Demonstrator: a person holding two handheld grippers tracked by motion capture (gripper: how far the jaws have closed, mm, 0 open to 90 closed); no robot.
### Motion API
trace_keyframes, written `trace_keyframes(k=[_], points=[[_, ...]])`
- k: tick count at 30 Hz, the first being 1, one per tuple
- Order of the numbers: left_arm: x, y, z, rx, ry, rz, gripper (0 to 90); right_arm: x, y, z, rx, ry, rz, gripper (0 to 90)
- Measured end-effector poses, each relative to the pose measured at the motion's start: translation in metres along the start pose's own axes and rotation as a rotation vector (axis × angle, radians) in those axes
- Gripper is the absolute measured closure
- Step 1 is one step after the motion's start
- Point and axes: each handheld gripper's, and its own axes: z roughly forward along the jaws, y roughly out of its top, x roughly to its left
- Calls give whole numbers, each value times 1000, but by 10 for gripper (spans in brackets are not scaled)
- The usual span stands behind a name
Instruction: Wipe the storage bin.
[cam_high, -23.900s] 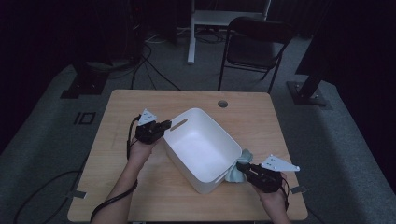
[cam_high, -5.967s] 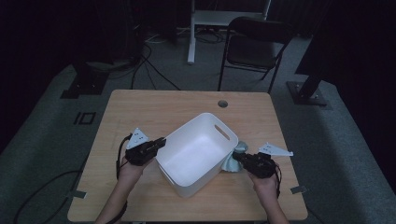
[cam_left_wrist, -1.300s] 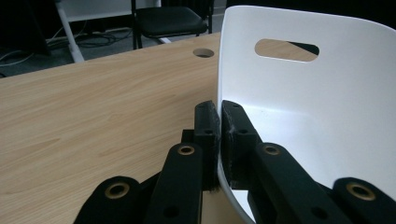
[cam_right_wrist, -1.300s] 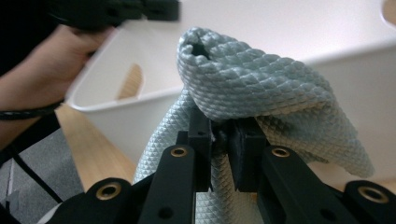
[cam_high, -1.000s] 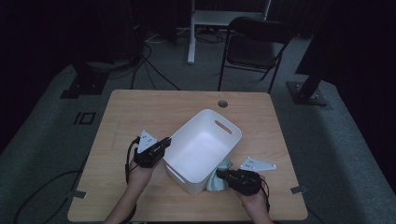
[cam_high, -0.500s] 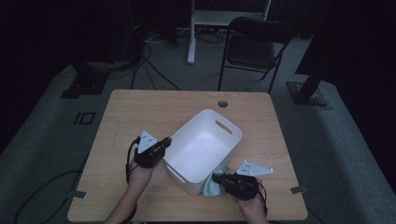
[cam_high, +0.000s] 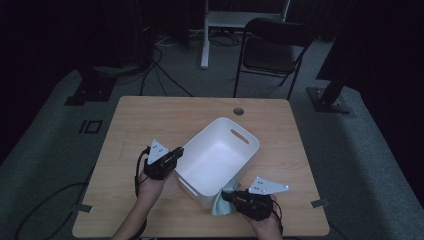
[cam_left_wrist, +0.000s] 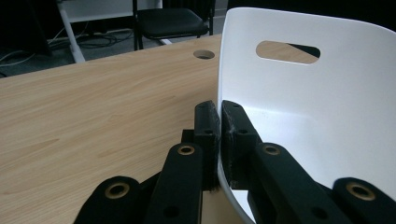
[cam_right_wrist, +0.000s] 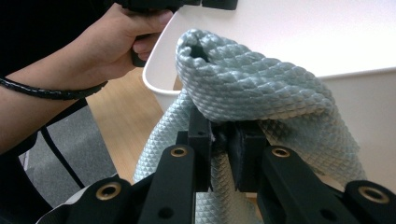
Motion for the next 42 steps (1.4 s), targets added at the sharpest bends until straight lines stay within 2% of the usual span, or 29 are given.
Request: trace_keyframes(k=[3, 4, 6, 8, 11, 13, 21, 25, 29, 34, 38, 42], points=[[0, 0, 0, 1, 0, 1, 862, -1, -2, 1, 10, -1, 4, 804], [0, 0, 0, 0, 2, -1, 862, -3, -8, 6, 38, -11, 10, 804], [0, 0, 0, -1, 5, -1, 862, -2, -8, 6, 42, -12, 15, 804], [0, 0, 0, -2, 5, -1, 862, 0, -6, 4, 27, 24, 27, 803], [0, 0, 0, -3, 3, 0, 862, 11, 0, 2, 14, 50, -6, 802], [0, 0, 0, -4, 0, 2, 861, 14, 1, 3, 17, 50, -18, 802], [0, 0, 0, 2, -8, 8, 860, 4, -7, 8, 39, 38, -12, 804], [0, 0, 0, 1, -6, 9, 858, -6, -12, 9, 59, 26, 25, 804], [-1, 0, 0, -2, 6, 8, 858, -12, -9, 3, 37, 3, 35, 804], [0, 0, 1, -4, 2, 2, 859, -27, -2, -13, -4, -59, 33, 805], [0, 0, 1, -2, 1, 3, 859, -53, 2, -30, -31, -144, 52, 805], [0, 1, 1, 3, -2, 3, 859, -83, 6, -45, -64, -219, 96, 806]])
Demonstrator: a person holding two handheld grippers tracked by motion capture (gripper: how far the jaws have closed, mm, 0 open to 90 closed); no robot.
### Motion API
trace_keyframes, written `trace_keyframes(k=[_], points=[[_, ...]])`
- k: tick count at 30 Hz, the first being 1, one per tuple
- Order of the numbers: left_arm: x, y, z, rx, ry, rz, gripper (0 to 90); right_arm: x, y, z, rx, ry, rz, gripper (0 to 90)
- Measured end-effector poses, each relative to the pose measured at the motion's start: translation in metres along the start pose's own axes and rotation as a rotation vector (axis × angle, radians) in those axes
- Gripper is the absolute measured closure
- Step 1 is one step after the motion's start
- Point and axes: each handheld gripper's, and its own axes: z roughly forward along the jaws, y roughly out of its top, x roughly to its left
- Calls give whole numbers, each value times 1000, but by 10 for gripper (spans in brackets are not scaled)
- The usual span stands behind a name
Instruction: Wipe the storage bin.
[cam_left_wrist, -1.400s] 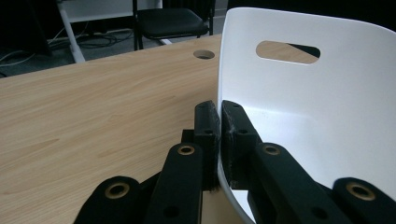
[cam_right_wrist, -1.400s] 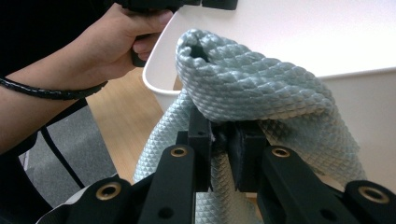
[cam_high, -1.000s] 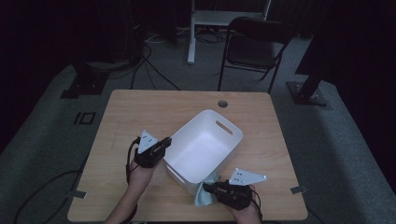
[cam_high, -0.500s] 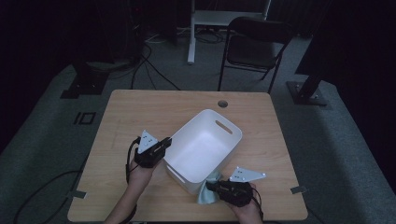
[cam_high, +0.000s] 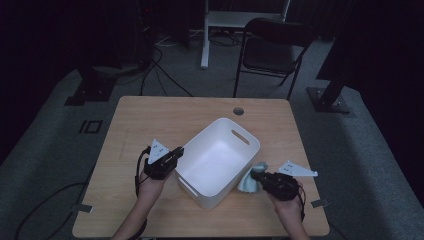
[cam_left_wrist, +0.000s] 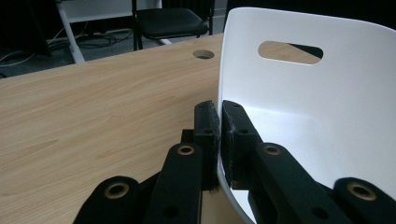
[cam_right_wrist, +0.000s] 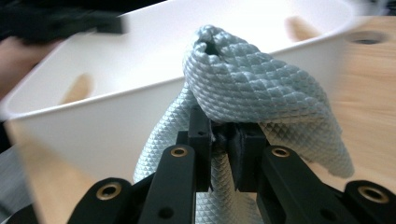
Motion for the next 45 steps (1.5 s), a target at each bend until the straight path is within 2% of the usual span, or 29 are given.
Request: trace_keyframes(k=[3, 5, 9, 15, 19, 31, 39, 43, 45], points=[[1, 0, 1, 0, -8, 2, 859, -16, 9, -2, -22, -23, 22, 805], [2, 1, 1, 0, -19, 8, 858, -22, 14, 0, -22, -50, 10, 805], [3, 1, 1, 2, -27, 15, 860, -33, 18, 8, -23, -67, 29, 805], [5, 1, 1, -2, -53, 24, 860, -37, 11, 19, -17, -73, 37, 805], [6, 1, 1, 2, -63, 28, 860, -41, 4, 24, 5, -79, 49, 805], [5, 1, 2, -3, -57, 25, 860, -53, -15, 39, 52, -85, 106, 805], [5, 1, 2, -4, -51, 22, 860, -60, -30, 50, 107, -100, 128, 805], [5, 1, 2, -4, -47, 21, 861, -57, -33, 52, 140, -92, 129, 806], [5, 1, 2, -3, -47, 21, 861, -52, -29, 49, 134, -79, 115, 806]])
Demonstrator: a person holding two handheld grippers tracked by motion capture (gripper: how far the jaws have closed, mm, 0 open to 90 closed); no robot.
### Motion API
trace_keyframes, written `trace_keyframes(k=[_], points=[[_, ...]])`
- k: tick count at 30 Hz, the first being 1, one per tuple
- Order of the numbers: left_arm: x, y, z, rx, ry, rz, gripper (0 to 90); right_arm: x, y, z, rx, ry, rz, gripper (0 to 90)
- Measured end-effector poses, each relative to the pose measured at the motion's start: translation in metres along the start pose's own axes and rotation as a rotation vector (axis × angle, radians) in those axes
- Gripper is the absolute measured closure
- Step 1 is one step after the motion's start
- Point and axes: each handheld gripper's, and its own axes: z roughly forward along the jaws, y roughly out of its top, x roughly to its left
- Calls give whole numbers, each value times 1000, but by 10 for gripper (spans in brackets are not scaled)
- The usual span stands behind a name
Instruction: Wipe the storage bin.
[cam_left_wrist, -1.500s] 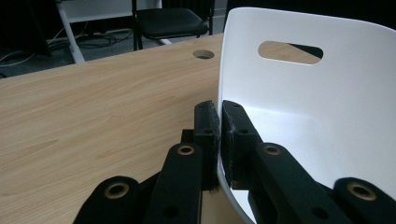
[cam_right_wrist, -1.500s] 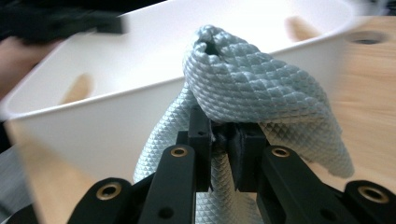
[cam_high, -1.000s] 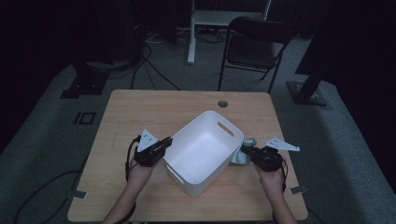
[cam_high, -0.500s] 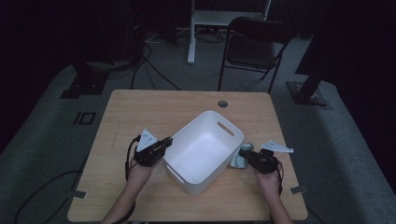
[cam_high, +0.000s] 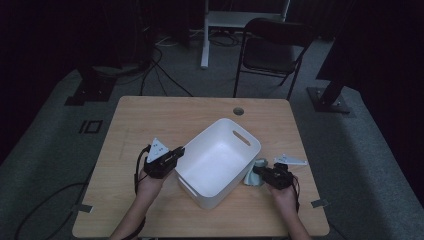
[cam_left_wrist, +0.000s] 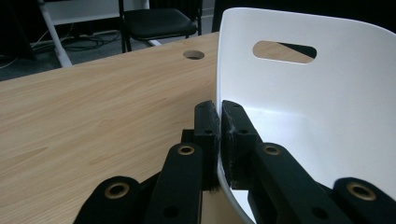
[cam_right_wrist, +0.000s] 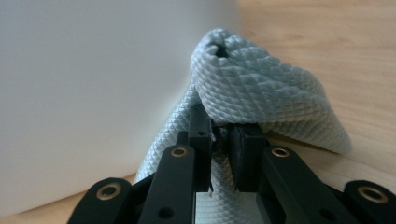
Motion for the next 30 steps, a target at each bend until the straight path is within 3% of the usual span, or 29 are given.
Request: trace_keyframes(k=[11, 13, 14, 17, 21, 30], points=[[0, 0, 0, 1, -3, 3, 860, 52, 22, -42, -150, 136, -116, 805], [0, 0, 0, 1, -5, 4, 860, 55, 24, -44, -157, 144, -122, 805], [1, 0, 0, 1, -6, 6, 860, 59, 24, -44, -161, 130, -150, 805], [1, 0, 0, 1, -7, 7, 860, 56, 23, -42, -156, 144, -126, 805], [1, 0, 0, 1, -8, 8, 860, 49, 17, -33, -129, 128, -109, 805], [0, 0, 1, -1, -6, 5, 860, 44, 12, -27, -106, 114, -100, 805]])
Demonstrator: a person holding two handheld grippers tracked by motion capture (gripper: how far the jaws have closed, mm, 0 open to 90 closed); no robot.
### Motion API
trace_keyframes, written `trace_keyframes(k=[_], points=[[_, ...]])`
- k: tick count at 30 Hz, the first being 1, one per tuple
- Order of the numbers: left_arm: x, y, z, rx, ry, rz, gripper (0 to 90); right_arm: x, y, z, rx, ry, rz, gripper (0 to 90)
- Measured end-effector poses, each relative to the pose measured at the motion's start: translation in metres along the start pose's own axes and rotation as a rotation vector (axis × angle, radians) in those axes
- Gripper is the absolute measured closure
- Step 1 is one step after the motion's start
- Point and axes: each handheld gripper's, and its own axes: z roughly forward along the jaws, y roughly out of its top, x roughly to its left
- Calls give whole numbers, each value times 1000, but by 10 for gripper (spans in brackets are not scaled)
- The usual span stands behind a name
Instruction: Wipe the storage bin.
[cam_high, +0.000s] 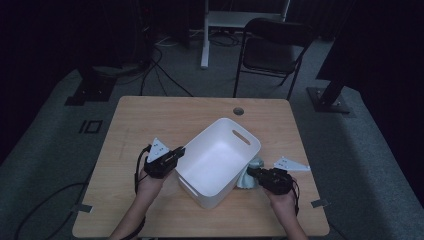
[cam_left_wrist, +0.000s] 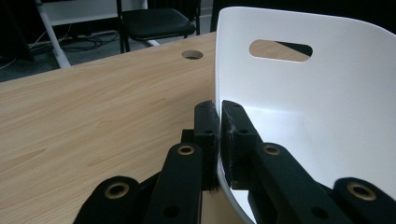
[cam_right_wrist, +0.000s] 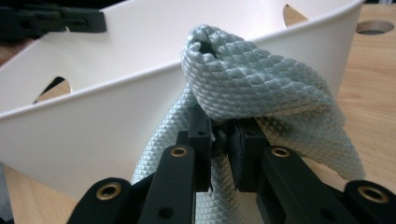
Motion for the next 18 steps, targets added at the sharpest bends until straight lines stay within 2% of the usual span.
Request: trace_keyframes(k=[18], points=[[-1, 0, 1, -4, 8, 2, 859, -14, -16, 14, 70, -23, 37, 805]])
